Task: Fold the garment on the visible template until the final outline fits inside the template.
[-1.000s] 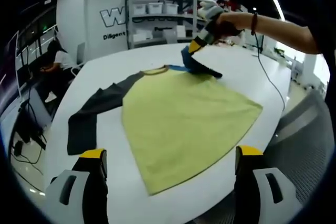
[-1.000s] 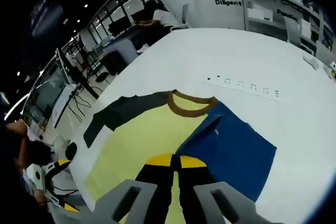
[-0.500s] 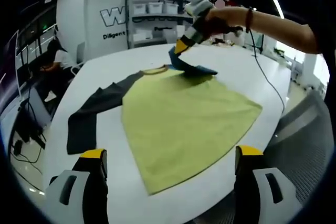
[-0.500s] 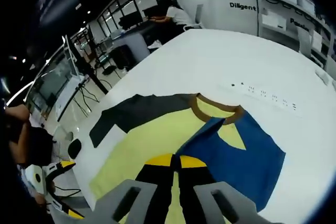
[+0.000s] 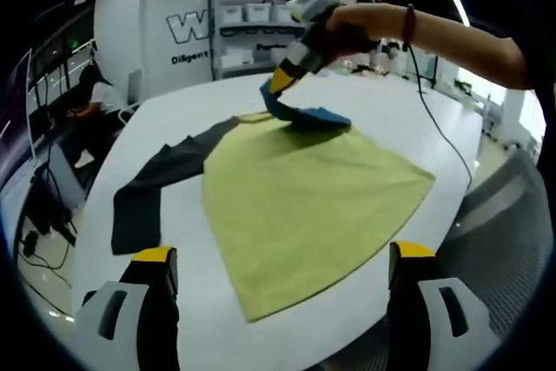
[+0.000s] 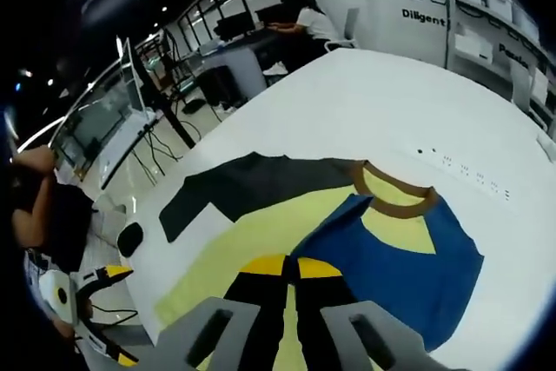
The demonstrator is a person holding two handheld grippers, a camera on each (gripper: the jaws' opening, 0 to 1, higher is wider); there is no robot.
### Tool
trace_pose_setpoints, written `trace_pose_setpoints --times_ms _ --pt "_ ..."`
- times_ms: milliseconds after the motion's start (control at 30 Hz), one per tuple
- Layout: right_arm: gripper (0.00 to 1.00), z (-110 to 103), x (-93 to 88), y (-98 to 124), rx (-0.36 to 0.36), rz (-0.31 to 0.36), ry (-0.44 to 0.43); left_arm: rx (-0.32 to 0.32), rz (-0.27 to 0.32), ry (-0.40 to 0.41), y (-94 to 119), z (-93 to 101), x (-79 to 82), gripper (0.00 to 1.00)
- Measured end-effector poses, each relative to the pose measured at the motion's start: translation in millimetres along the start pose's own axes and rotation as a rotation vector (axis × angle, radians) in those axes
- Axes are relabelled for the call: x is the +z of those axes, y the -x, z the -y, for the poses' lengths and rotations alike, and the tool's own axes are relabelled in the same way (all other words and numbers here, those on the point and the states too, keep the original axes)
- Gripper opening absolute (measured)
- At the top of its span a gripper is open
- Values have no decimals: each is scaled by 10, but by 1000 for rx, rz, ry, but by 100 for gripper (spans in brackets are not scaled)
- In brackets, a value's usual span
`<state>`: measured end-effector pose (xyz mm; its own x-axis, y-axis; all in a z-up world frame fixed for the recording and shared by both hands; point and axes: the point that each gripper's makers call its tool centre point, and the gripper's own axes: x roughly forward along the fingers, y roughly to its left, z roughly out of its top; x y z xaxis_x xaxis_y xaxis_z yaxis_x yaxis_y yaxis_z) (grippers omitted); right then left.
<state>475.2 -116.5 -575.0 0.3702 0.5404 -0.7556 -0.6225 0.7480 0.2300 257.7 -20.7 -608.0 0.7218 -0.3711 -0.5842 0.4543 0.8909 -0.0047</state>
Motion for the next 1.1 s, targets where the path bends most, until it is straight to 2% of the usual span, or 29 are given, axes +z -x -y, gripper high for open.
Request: trace_pose_setpoints --times_ms 300,667,833,1100 --pt "0 -141 -46 -91 -6 -3 65 0 3 0 -1 2 8 96" --pt "0 -284 -45 -229 -35 -2 211 0 4 2 -5 1 7 96" --pt "0 -364 -189 -364 -53 -35 341 2 5 -1 -3 -7 9 96" --pt "0 -442 -355 -571 -46 -54 416 6 7 -2 2 -18 12 96"
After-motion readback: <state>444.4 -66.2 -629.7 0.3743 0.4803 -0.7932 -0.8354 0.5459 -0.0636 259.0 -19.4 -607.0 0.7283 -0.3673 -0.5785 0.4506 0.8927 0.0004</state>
